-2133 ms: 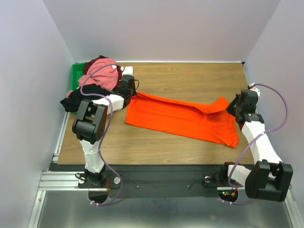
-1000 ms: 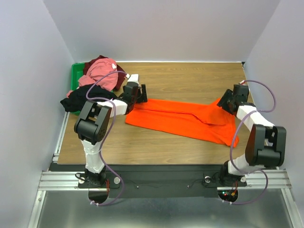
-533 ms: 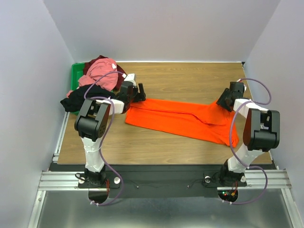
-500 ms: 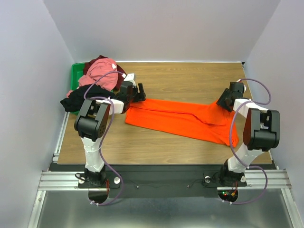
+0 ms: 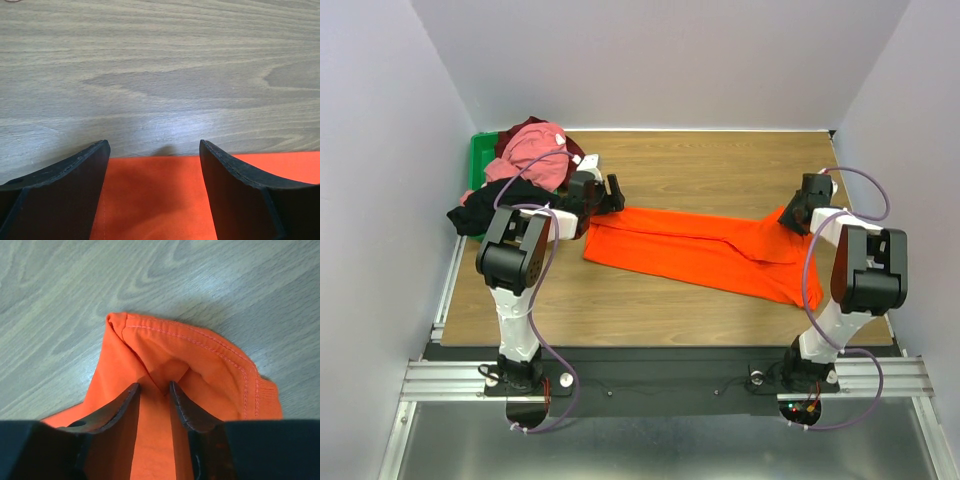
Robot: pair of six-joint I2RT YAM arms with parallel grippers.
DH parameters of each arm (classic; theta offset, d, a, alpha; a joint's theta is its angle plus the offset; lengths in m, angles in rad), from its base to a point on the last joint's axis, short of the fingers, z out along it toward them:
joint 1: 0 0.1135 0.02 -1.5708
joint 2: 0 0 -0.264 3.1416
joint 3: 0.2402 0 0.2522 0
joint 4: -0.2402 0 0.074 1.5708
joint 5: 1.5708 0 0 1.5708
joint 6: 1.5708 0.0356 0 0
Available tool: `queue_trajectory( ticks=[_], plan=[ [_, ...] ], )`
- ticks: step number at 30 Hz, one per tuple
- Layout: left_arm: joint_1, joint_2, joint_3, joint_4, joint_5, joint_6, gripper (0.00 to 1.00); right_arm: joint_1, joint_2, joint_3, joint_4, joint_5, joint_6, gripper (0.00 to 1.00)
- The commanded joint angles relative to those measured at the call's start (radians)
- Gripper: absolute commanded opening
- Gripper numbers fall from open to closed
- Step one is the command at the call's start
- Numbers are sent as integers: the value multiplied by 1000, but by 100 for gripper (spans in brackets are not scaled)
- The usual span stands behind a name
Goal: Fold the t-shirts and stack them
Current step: Fold the tshirt
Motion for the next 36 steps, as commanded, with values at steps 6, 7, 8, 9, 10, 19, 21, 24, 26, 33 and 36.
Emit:
queue_trajectory(
  ticks=[6, 7, 8, 9, 10, 19, 21, 24, 26, 33, 36],
  plan=[
    [29, -12, -32, 35, 31, -12, 84, -7, -26, -22, 34, 18, 9, 12],
    [30, -9, -32, 33, 32, -13, 84, -7, -37, -28, 34, 22, 9, 10],
    [30, -7, -32, 33, 34, -13, 84, -7, -61, -36, 34, 27, 12, 4],
    [30, -6, -31, 33, 35, -13, 84, -7, -75, -43, 31, 32, 13, 1],
    [32, -4, -31, 33, 35, -15, 84, -7, -95, -60, 31, 44, 13, 0],
    [33, -3, -29, 35, 40, -16, 84, -7, -301, -143, 19, 113, 15, 0],
    [33, -1, -28, 33, 41, -13, 84, -7, -319, -155, 7, 125, 15, 1],
    [33, -1, -29, 33, 46, -13, 84, -7, -335, -163, -6, 134, 13, 1],
    [33, -21, -37, 40, 47, -12, 84, -7, -327, -160, -9, 136, 13, 1],
    [-37, -104, -97, 153, 97, -24, 84, -7, -263, -140, -13, 130, 16, 2],
    [-115, -67, -58, 139, 86, 0, 84, -7, -250, -134, -15, 122, 18, 3]
  ],
)
